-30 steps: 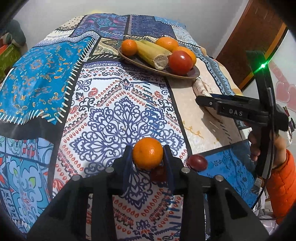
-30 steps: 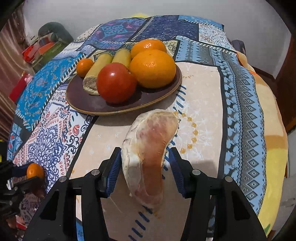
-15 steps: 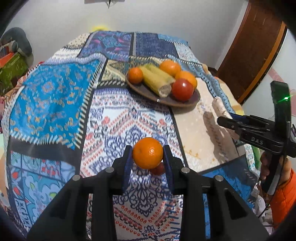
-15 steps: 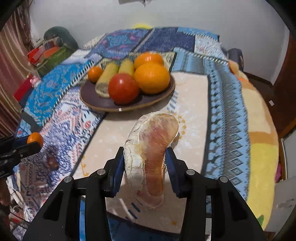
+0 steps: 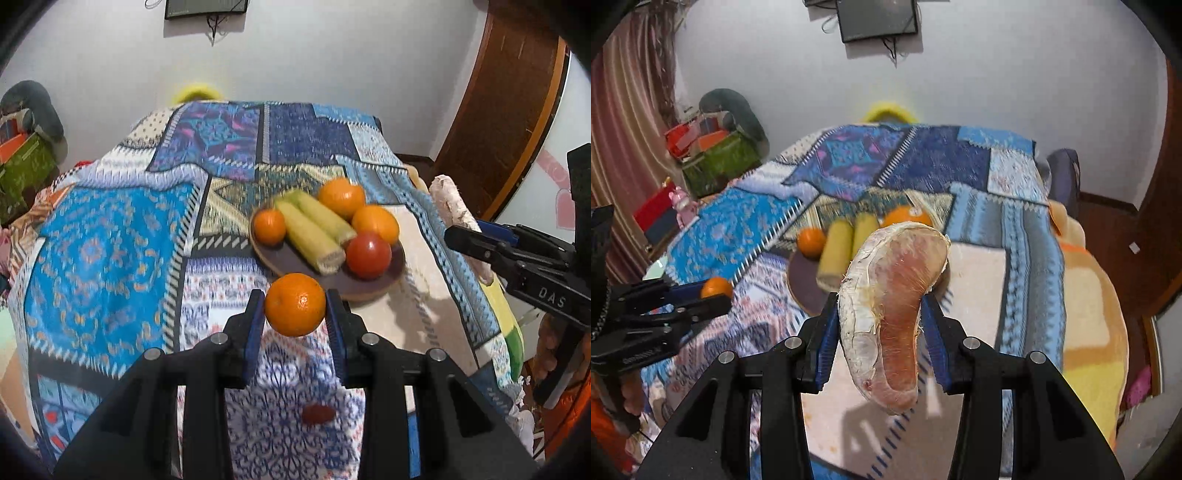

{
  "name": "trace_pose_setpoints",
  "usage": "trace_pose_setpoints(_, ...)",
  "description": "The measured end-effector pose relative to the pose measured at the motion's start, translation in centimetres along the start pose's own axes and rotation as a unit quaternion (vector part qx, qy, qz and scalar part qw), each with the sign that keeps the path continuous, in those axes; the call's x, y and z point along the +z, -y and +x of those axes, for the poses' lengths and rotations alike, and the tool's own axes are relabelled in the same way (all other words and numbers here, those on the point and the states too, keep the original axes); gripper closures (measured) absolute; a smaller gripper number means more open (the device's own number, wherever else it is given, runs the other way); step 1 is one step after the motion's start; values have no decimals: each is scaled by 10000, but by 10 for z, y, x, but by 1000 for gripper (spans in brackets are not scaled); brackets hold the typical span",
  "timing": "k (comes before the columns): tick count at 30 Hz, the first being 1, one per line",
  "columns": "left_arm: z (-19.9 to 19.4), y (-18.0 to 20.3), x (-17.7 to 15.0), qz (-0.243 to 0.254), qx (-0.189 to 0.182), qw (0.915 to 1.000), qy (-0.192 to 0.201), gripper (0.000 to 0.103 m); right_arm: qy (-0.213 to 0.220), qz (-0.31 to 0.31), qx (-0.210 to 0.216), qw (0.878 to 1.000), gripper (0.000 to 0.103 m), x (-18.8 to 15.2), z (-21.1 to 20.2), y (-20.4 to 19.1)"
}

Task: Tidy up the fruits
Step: 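Set the tangerine and pomelo segment on the plate and open both grippers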

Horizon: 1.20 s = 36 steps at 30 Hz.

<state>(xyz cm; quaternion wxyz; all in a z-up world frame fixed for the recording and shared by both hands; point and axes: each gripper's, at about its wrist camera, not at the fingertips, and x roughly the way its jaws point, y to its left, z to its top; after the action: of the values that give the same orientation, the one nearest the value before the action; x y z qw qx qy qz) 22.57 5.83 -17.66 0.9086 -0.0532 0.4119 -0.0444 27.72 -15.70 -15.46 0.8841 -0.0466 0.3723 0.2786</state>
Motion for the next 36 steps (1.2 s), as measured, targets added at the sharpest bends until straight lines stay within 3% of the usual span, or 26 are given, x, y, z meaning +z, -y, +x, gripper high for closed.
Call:
trace_pose_setpoints(9,34,-8,28,63,32,10000,10,70,98,-270,64,9996,63,28,33,-18)
trace_pose_setpoints(16,69,-9,37,101,-37,9998,-147,70,-175,-187,44,9997,63,35,75,-12)
trace_pose_setpoints(24,88,-6,37,179,-12,9996,-223,70,-389,-99,76,9992,62,32,96,-5)
trace_pose_setpoints(29,90,-7,35,145,19,9995,-289,69,-301,-22,60,9995,54,32,90,-4)
trace_pose_setpoints(36,59,-5,37,101,75,9999,-68,59,-106,-118,-29,9999,53,28,53,-5)
